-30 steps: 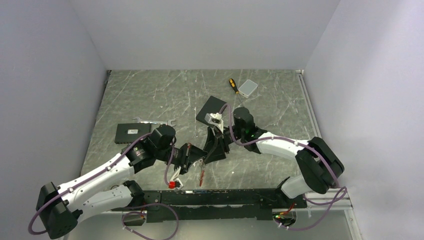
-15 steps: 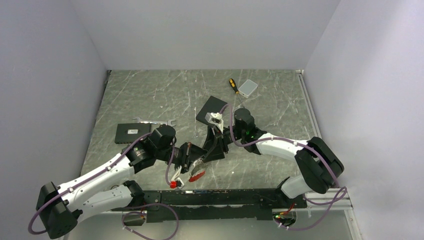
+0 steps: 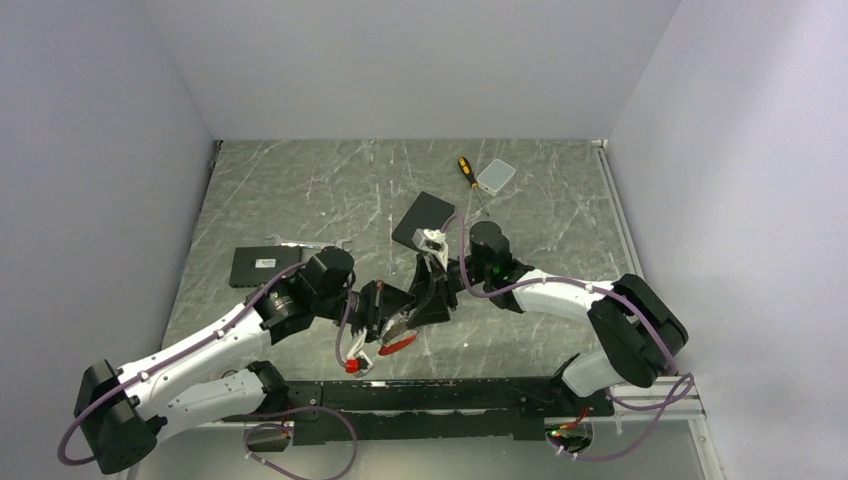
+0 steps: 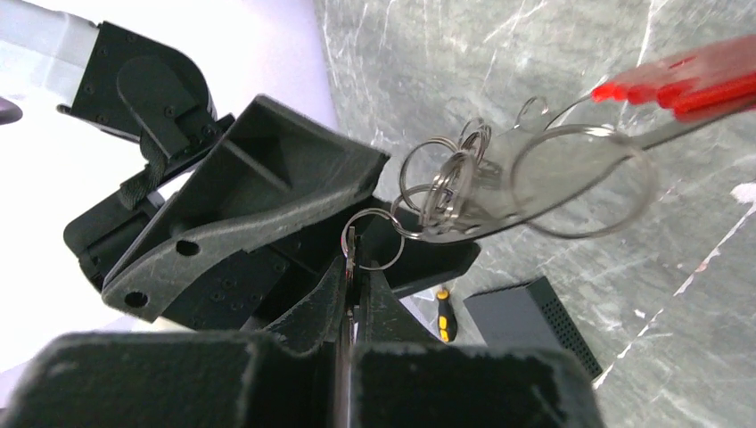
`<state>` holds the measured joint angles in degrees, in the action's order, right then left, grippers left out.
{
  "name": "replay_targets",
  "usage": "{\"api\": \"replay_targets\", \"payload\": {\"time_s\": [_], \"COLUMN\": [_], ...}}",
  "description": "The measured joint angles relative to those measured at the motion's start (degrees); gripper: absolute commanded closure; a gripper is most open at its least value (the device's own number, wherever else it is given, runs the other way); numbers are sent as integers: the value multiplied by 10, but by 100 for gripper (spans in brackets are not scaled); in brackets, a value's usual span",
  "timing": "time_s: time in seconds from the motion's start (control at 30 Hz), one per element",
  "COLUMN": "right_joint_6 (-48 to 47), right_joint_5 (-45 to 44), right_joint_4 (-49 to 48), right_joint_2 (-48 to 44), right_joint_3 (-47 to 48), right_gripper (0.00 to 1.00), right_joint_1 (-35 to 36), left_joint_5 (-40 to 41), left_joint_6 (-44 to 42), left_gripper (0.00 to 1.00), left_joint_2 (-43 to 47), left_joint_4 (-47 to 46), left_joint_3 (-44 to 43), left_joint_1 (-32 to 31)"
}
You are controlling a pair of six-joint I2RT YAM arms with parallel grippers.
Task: Remove the keys from the keyring
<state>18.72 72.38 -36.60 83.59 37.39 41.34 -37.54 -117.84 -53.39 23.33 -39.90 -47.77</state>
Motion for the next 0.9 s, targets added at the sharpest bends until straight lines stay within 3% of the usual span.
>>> {"api": "replay_targets", "payload": {"time_s": [0.13,0.27,0.63,0.9], "right_joint_6": [7,21,84,56], "right_joint_5": [0,1,10,14], "right_joint_4": [-12,-29,-108,-69], "right_joint_2": [0,0,-5,-29], "right_joint_3": [-8,-13,-25,-22], "right_gripper": [50,69,100,100], "right_joint_1": [-3,-5,-11,-39], "left_joint_5": [15,28,60,90], "left_joint_6": [0,0,7,39], "left_gripper": [100,100,100,100], "left_joint_2": [-7,-9,-13,0], "left_joint_4": [-4,-18,-31,-29], "left_joint_3": [-14,-19,-22,-22], "left_joint_1": [0,2,4,4]}}
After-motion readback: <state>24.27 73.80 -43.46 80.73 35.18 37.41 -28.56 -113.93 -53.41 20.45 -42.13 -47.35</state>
